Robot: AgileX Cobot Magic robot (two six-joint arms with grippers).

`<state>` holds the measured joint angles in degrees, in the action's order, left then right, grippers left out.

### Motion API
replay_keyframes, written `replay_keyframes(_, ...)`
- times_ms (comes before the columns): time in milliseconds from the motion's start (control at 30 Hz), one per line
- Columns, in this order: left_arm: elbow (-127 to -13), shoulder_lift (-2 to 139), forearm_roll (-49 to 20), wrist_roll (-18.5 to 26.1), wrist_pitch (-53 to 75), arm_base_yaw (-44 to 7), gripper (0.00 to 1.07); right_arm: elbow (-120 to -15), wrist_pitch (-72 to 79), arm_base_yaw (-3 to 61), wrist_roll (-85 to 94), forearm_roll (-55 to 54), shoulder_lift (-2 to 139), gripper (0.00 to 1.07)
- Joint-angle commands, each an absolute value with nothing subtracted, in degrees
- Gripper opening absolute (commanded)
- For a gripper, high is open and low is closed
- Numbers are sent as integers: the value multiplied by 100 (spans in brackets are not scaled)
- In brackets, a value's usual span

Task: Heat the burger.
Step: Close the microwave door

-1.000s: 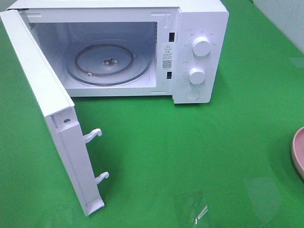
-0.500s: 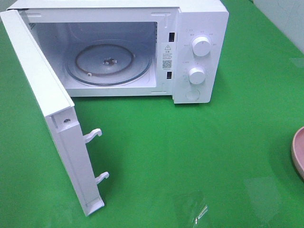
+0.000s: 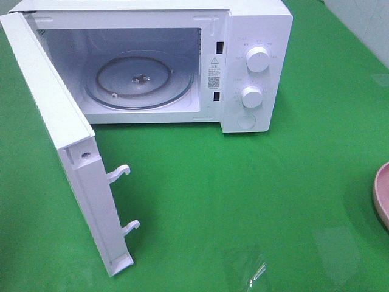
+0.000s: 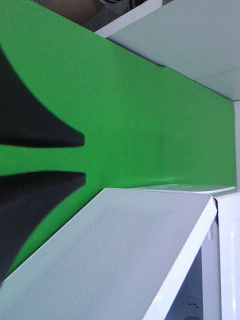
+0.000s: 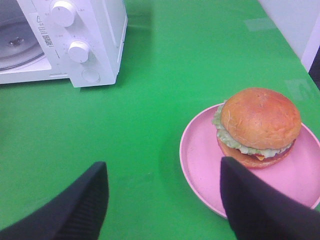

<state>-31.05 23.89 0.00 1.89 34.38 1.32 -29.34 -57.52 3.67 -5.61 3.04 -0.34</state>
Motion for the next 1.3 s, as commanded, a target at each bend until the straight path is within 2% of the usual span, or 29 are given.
replay_keyframes(33,-3111,2739,0,206,3065,138,0,-2911,-5752,332,-481,292,-166,64)
replay_keyframes(233,-3065,3461,0,206,2172,138,0,-2911,-5752,332,-481,292,-166,64)
replay_keyframes(300,-2762,3856,0,206,951,138,0,-2911,-5752,332,-481,292,-166,64)
replay_keyframes(333,-2762,3856,0,206,951,138,0,-2911,-5752,332,-481,292,-166,64)
replay_keyframes(367,-2515,4051,0,206,252,138,0,-2911,-5752,332,-481,292,-166,64)
replay_keyframes(400,-2515,4051,0,206,252,138,0,-2911,-5752,332,-481,292,-166,64)
replay_keyframes(433,-2275,4240,0,201,-292,138,0,-2911,-5752,332,-481,292,-166,64)
replay_keyframes(700,-1742,5013,0,195,-1650,138,0,-2911,-5752,332,-481,292,-166,64)
replay_keyframes(833,-1576,5495,395,172,-2544,138,0,-2911,-5752,332,-481,292,-166,64)
replay_keyframes(867,-1558,5724,693,57,-2876,138,0,-2911,-5752,332,-481,292,-166,64)
replay_keyframes(900,-1558,5724,693,57,-2876,138,0,-2911,-5752,332,-481,292,-166,64)
replay_keyframes(933,-1558,5930,1003,-178,-3071,138,0,-2911,-5752,332,-481,292,-166,64)
replay_keyframes(967,-1558,5930,1003,-178,-3071,138,0,-2911,-5752,332,-481,292,-166,64)
replay_keyframes(1000,-1558,6148,1272,-498,-3254,138,0,-2911,-5752,332,-481,292,-166,64)
replay_keyframes(1033,-1558,6148,1272,-498,-3254,138,0,-2911,-5752,332,-481,292,-166,64)
replay_keyframes(1067,-1558,6388,1587,-882,-3529,138,0,-2911,-5752,332,-481,292,-166,64)
replay_keyframes(1100,-1558,6388,1587,-882,-3529,138,0,-2911,-5752,332,-481,292,-166,64)
replay_keyframes(1133,-1558,6623,2045,-1232,-3919,138,0,-2911,-5752,332,-481,292,-166,64)
replay_keyframes(1167,-1558,6623,2045,-1232,-3919,138,0,-2911,-5752,332,-481,292,-166,64)
replay_keyframes(1200,-1558,6881,2481,-1490,-4326,138,0,-2911,-5752,332,-481,292,-166,64)
replay_keyframes(1300,-1558,7139,2819,-1684,-4698,138,0,-2911,-5752,332,-481,292,-166,64)
